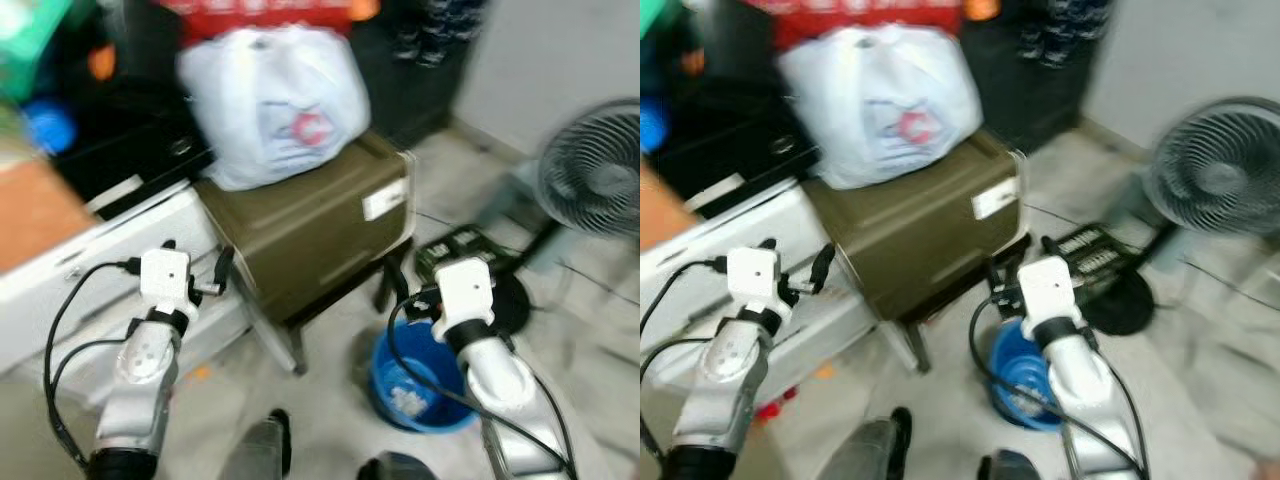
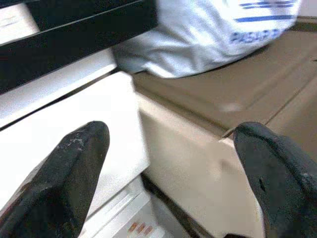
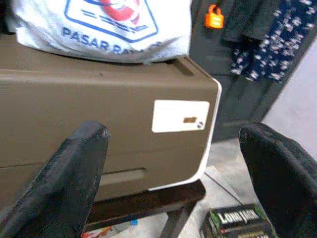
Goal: Clean up the room
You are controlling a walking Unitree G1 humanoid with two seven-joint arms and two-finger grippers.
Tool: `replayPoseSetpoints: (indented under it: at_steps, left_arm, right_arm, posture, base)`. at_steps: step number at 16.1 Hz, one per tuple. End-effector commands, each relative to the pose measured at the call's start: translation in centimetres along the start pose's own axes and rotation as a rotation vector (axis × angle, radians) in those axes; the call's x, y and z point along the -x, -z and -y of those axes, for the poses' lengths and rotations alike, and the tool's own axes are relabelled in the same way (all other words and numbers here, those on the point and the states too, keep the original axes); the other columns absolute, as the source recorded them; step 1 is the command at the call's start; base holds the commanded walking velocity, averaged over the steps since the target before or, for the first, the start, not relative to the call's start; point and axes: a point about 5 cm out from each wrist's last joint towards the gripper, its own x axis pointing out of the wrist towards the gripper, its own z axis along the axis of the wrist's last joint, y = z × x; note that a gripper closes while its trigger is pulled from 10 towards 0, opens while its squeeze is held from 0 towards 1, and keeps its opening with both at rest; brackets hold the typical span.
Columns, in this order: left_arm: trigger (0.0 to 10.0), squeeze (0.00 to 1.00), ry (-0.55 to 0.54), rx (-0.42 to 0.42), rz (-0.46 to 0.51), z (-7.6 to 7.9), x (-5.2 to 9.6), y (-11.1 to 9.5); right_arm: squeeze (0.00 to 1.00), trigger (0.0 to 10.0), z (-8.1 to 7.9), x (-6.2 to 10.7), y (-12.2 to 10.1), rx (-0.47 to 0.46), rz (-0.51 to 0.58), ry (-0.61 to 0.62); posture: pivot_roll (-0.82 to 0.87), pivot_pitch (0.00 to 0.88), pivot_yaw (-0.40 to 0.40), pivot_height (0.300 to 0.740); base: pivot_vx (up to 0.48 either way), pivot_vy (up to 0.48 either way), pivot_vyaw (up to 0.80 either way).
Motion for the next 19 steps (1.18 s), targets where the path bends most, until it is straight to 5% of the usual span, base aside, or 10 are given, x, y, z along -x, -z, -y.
replayPoseSetpoints:
  at_steps: [1, 11, 14, 19]
  left_arm:
    - [10.0, 0.00, -0.018, -0.011, -0.006, -0.1, 0.0, 0.2]
    - [10.0, 0.00, -0.054, -0.041, -0.111, -2.0, 3.3, 2.5]
    - [10.0, 0.00, -0.060, -0.045, -0.117, -2.6, 3.2, 2.4]
    - [10.0, 0.00, -0.064, -0.028, -0.133, -1.8, 4.6, 2.8]
  right_arm:
    - [0.00, 10.0, 0.0, -0.2, -0.1, -0.002, 0.005, -0.004]
    - [0.00, 10.0, 0.0, 0.9, 0.6, -0.011, -0.027, -0.032]
    - [0.00, 10.0, -0.1, 0.9, 0.6, -0.012, -0.029, -0.038]
    - [0.00, 10.0, -0.1, 1.3, 1.0, -0.017, -0.044, -0.030]
  posture:
    - [-0.06, 0.075, -0.010, 0.740]
    - [-0.06, 0.080, -0.013, 0.740]
    - [-0.06, 0.082, -0.015, 0.740]
    - [-0.06, 0.091, -0.021, 0.740]
  base:
    - [0.000, 0.000, 0.80]
    - [0.000, 0.000, 0.80]
    - [0.000, 0.000, 0.80]
    - [0.000, 0.000, 0.80]
